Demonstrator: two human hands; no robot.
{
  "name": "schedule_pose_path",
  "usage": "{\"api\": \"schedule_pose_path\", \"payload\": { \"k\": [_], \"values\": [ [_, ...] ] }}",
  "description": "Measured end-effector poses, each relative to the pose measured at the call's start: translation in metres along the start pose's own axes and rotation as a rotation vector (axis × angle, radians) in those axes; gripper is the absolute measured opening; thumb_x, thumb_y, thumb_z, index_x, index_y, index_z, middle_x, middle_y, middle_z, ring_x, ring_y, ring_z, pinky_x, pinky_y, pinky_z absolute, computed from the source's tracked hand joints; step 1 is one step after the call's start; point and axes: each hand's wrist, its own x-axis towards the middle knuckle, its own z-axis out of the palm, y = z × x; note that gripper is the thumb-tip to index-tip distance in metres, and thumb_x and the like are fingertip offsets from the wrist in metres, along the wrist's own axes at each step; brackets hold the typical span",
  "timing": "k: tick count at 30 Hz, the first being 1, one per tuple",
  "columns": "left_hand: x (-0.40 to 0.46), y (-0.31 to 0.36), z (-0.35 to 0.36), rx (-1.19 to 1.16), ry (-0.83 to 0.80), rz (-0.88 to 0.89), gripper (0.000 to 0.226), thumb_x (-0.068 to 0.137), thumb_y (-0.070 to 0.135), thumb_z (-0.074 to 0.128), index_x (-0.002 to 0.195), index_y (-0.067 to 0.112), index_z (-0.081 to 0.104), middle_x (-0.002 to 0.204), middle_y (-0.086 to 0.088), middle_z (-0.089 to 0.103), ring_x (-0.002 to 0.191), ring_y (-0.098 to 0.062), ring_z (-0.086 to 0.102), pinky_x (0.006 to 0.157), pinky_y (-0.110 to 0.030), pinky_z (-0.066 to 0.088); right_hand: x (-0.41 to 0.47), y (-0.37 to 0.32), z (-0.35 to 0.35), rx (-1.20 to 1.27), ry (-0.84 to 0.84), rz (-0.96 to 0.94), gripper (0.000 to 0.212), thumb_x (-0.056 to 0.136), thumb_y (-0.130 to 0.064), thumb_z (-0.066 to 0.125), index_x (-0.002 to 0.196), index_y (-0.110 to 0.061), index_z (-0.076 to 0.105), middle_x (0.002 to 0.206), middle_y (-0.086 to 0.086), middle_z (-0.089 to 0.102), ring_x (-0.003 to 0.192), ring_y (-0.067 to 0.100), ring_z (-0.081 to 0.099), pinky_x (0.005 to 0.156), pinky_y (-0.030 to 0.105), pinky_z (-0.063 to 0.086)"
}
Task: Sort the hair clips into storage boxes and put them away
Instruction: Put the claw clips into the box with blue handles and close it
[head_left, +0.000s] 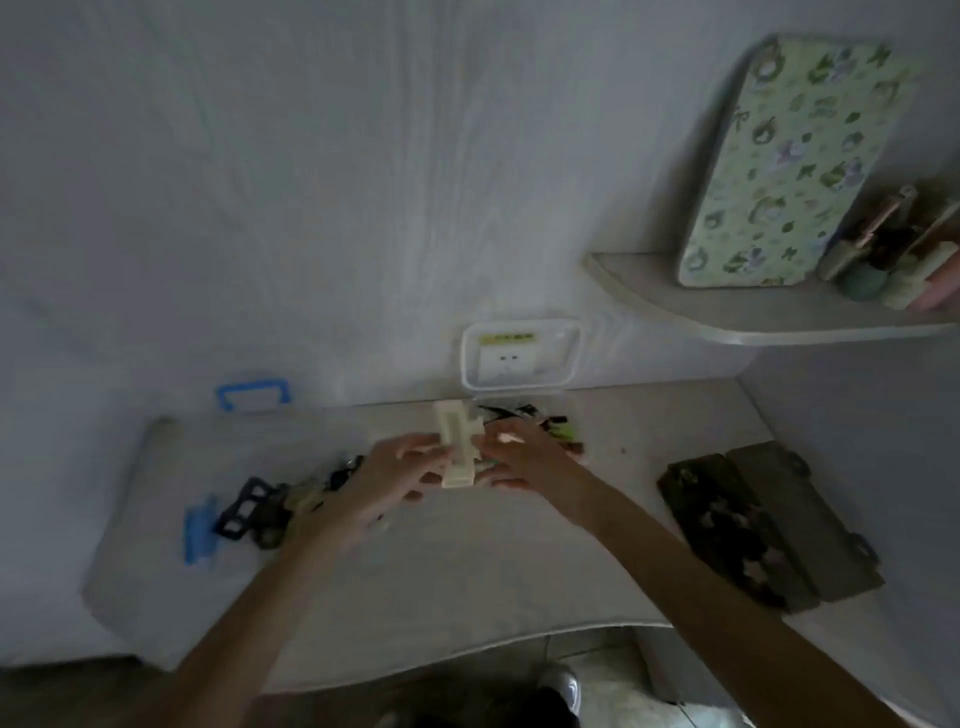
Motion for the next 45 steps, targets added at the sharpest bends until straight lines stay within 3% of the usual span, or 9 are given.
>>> {"api": "schedule_pose_path", "payload": {
  "k": [3,10,13,18,24,31,37,41,45],
  "values": [
    [-0.016,-0.028,-0.064,0.015,0.139,0.002,0.030,0.084,0.020,0.067,0.111,0.012,0.056,0.085,-0.004,0.065,0.066,-0.008,0.061,0.050,-0.013,0.045,0.016,-0.001,0.074,-0.086,0.018,-0.080,0.027,0.086,-0.024,0.064,0.107,-0.014,0.050,0.076,0.006,0.065,0.049,0.006,0.062,0.053,0.019,0.046],
    [-0.036,-0.087,-0.144,0.758,0.259,0.173,0.029,0.095,0.040,0.045,0.119,0.035,0.060,0.109,0.006,0.068,0.101,-0.016,0.063,0.077,-0.026,0.044,0.032,0.015,0.181,-0.798,0.064,-0.277,0.040,0.086,-0.047,0.057,0.112,-0.016,0.060,0.101,0.003,0.072,0.097,0.018,0.064,0.077,0.027,0.046],
    [-0.026,-0.086,-0.156,1.050,0.280,0.309,0.029,0.099,0.031,0.036,0.111,0.032,0.062,0.099,0.000,0.067,0.085,-0.018,0.058,0.067,-0.028,0.042,0.034,0.023,0.190,-0.889,0.262,-0.417,0.039,0.081,-0.052,0.060,0.092,-0.014,0.066,0.090,0.000,0.068,0.088,0.016,0.060,0.078,0.028,0.043],
    [0.000,-0.072,-0.150,1.221,0.264,0.506,0.021,0.091,0.019,0.046,0.071,0.021,0.052,0.067,0.004,0.054,0.064,-0.015,0.050,0.058,-0.024,0.032,0.048,0.029,0.175,-1.142,0.357,-0.648,0.041,0.084,-0.038,0.056,0.122,-0.023,0.054,0.120,-0.002,0.059,0.112,0.021,0.054,0.091,0.036,0.042],
    [0.018,-0.093,-0.133,1.129,0.428,0.514,0.022,0.079,0.020,0.067,0.057,0.021,0.063,0.055,0.004,0.062,0.049,-0.009,0.053,0.048,-0.021,0.033,0.050,0.042,0.169,-1.488,0.276,-0.519,0.054,0.095,-0.041,0.017,0.129,-0.020,0.053,0.126,-0.002,0.062,0.121,0.024,0.056,0.105,0.053,0.032],
    [0.004,-0.128,-0.145,0.925,0.409,0.685,0.039,0.088,0.042,0.040,0.105,0.024,0.070,0.099,0.006,0.072,0.096,-0.014,0.065,0.074,-0.027,0.055,0.062,0.041,0.158,-1.558,0.155,-0.512,0.049,0.089,-0.041,0.028,0.133,-0.027,0.046,0.133,-0.002,0.058,0.127,0.026,0.051,0.097,0.056,0.041],
    [-0.002,-0.116,-0.155,0.894,0.478,0.671,0.026,0.084,0.027,0.065,0.110,0.026,0.067,0.109,0.008,0.067,0.105,-0.013,0.061,0.080,-0.026,0.050,0.067,0.036,0.154,-1.428,0.115,-0.544,0.058,0.096,-0.048,0.000,0.135,-0.029,0.038,0.138,0.002,0.051,0.129,0.027,0.048,0.099,0.054,0.038],
    [-0.012,-0.099,-0.190,0.712,0.765,0.570,0.024,0.091,0.020,0.053,0.113,0.018,0.064,0.107,0.004,0.066,0.097,-0.012,0.060,0.076,-0.021,0.046,0.079,-0.001,0.153,-1.063,0.135,-0.550,0.066,0.089,-0.056,0.015,0.143,-0.021,0.030,0.149,0.002,0.033,0.141,0.021,0.024,0.118,0.042,0.017],
    [0.003,-0.095,-0.240,0.449,0.804,0.194,0.041,0.093,0.016,0.050,0.133,0.012,0.046,0.132,-0.008,0.052,0.119,-0.024,0.050,0.097,-0.037,0.043,0.119,-0.044,0.161,-0.841,0.047,-0.177,0.055,0.096,-0.032,0.043,0.144,-0.012,0.026,0.149,0.007,0.034,0.137,0.024,0.030,0.112,0.033,0.023]
  ]
}}
